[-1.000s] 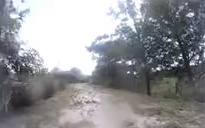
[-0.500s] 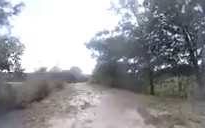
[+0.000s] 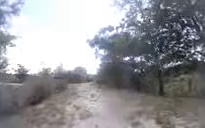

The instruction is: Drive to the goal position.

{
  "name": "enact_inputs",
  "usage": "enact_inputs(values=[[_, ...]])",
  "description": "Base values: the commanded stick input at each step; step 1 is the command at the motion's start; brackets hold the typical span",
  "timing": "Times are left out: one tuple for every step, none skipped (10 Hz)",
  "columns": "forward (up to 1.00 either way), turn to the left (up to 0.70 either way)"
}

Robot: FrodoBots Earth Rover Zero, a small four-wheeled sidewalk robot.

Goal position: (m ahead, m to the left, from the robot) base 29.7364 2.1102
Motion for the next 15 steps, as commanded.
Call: enact_inputs(values=[[0.85, 0.00], [0.85, 0.00], [0.85, 0.00], [0.85, 0.00], [0.85, 0.00], [0.85, 0.00], [0.85, 0.00], [0.85, 0.00], [0.85, 0.00], [0.85, 0.00], [0.85, 0.00], [0.85, 0.00], [0.85, 0.00], [0.85, 0.00], [0.85, 0.00]])
